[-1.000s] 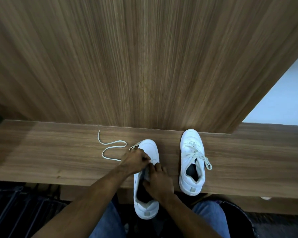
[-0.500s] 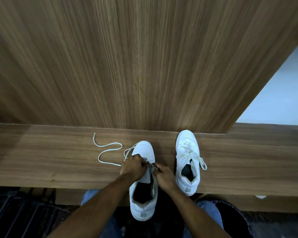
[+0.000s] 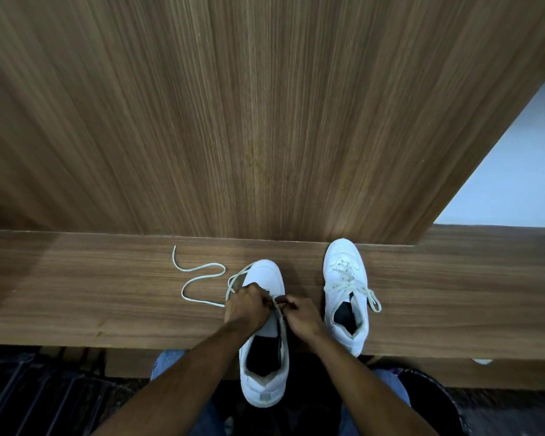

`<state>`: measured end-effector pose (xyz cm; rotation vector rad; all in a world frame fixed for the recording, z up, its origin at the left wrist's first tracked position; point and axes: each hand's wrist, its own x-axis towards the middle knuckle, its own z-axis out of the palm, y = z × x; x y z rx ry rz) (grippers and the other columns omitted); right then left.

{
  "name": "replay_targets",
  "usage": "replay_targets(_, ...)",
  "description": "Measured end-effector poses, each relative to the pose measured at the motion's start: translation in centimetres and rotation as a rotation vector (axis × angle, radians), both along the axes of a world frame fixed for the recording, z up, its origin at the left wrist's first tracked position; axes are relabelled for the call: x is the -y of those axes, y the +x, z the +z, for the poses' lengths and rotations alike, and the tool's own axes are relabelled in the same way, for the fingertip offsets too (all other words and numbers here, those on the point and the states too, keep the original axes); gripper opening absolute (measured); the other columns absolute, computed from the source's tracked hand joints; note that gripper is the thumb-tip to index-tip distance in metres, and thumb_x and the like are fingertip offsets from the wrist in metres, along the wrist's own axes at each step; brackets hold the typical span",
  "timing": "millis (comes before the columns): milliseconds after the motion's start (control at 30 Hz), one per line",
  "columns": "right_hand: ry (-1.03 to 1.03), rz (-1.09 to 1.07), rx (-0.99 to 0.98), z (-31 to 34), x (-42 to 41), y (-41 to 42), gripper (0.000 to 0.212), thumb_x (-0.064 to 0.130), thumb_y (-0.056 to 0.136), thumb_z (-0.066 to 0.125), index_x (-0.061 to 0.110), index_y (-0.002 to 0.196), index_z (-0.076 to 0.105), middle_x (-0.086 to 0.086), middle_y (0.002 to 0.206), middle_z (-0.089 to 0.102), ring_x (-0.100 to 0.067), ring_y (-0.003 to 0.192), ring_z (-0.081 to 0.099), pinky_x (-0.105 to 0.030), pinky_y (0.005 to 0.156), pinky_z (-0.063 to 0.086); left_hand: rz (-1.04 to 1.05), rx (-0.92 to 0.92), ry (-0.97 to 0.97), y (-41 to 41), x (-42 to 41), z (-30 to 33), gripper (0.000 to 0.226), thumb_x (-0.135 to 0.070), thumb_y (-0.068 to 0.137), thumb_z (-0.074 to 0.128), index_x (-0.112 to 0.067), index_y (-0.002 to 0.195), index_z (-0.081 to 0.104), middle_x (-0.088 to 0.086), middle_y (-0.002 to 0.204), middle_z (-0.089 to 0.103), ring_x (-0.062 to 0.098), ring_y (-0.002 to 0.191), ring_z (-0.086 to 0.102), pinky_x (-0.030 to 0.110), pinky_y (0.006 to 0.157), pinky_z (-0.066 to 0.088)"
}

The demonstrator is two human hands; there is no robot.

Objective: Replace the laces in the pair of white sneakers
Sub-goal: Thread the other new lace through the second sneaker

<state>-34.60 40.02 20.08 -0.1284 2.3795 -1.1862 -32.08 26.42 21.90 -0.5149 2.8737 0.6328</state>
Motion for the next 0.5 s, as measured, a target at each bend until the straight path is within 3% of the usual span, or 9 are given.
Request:
replay_targets(167, 0.229, 0.013, -0.147, 1.1, 1.0, -0.5, 0.021, 0.025, 0.088, 0.055, 0.027, 0.1, 0.072, 0.002, 0.107, 0.072, -0.022, 0.103, 0.065, -0.027, 0.082, 0.05, 0.014, 0.01, 0.112, 0.4, 0.3, 0.5, 0.023, -0.032, 0.084, 0.058, -0.025, 0.1, 0.074, 0.008, 0.11, 0.068, 0.031, 0.104, 0.064, 0.034, 0.082, 0.051)
replay_targets(267, 0.396, 0.144, -0.187, 1.9, 1.2, -0.4, 0.025, 0.034, 0.092, 0.048, 0.022, 0.109, 0.062, -0.007, 0.117, 0.066, -0.032, 0.109, 0.061, -0.035, 0.084, 0.049, -0.008, -0.022, 0.104, 0.7, 0.7, 0.5, 0.025, -0.036, 0.083, 0.059, -0.029, 0.103, 0.073, 0.006, 0.111, 0.067, 0.029, 0.104, 0.063, 0.033, 0.085, 0.051)
replay_targets(333, 0.446, 0.147, -0.242, 3.0, 0.7, -0.7, 0.021, 0.03, 0.091, 0.048, 0.019, 0.107, 0.057, -0.008, 0.116, 0.064, -0.033, 0.109, 0.06, -0.037, 0.084, 0.048, -0.025, -0.059, 0.073, 1.1, 0.9, 0.5, 0.026, -0.036, 0.082, 0.062, -0.03, 0.105, 0.072, 0.003, 0.113, 0.065, 0.027, 0.109, 0.06, 0.033, 0.089, 0.048)
replay_targets(400, 0.353, 0.016, -0.297, 4.9, 0.1, -1.6, 0.012, 0.016, 0.089, 0.047, 0.018, 0.099, 0.052, -0.006, 0.108, 0.063, -0.03, 0.104, 0.059, -0.033, 0.079, 0.044, -0.023, -0.107, 0.039, 1.5, 1.3, 0.4, 0.027, -0.035, 0.079, 0.063, -0.031, 0.106, 0.07, -0.001, 0.116, 0.062, 0.024, 0.115, 0.055, 0.033, 0.094, 0.043)
replay_targets(500, -0.011, -0.438, -0.335, 7.5, -1.2, -4.1, 0.017, 0.004, 0.086, 0.044, 0.02, 0.09, 0.05, -0.004, 0.095, 0.063, -0.029, 0.094, 0.06, -0.035, 0.079, 0.046, 0.07, -0.177, 0.065, 2.1, 1.9, 0.5, 0.034, -0.033, 0.075, 0.068, -0.03, 0.108, 0.064, -0.003, 0.118, 0.058, 0.023, 0.114, 0.054, 0.035, 0.094, 0.042)
